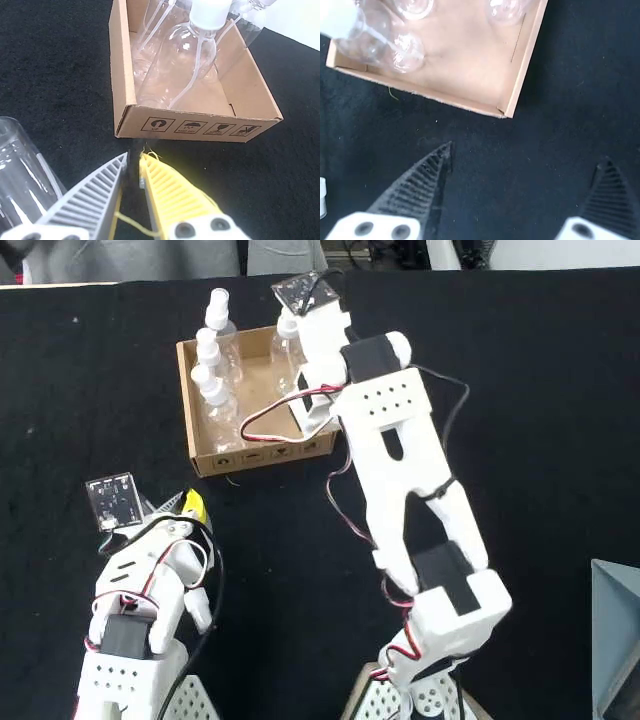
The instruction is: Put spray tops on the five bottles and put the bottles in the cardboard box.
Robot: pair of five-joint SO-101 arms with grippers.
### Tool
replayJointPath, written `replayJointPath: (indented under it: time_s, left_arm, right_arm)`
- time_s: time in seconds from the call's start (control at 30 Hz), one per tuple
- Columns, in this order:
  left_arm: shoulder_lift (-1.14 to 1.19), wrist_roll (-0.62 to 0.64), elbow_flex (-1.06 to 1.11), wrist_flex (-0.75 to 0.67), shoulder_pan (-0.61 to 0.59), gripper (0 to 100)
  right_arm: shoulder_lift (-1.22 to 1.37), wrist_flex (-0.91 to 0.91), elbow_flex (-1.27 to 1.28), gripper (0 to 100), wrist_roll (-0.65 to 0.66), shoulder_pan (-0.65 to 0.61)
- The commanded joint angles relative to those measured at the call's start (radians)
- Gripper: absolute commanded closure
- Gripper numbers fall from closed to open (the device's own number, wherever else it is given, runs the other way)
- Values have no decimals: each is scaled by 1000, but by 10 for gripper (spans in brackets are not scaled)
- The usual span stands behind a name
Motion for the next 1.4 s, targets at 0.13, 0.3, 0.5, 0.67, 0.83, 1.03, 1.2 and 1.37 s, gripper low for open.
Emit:
replayJointPath:
  time_s: [0.13, 0.3, 0.5, 0.67, 0.83, 1.03, 1.2, 1.37]
  left_arm:
    - [-8, -14, -5, -21, -54, 970]
    - [-8, -14, -16, -14, -59, 970]
    - [-8, -14, -42, -14, -131, 970]
    - [-8, -14, -62, -14, -203, 969]
    - [-8, -201, -62, -11, -268, 966]
    - [-8, -439, -61, -11, -338, 911]
    - [-2, -368, -101, 57, -404, 785]
    - [2, -361, -116, 74, -404, 786]
  right_arm:
    - [-134, 21, 28, 624, -3, -15]
    - [-229, -61, 170, 624, -3, -14]
    - [-343, -137, 312, 624, -3, -14]
    - [-397, -169, 375, 624, -6, -14]
    - [-406, -183, 400, 624, -3, -14]
    - [-400, -190, 415, 624, -5, -14]
    - [-403, -241, 456, 624, -5, -14]
    - [-401, -262, 473, 624, -3, -14]
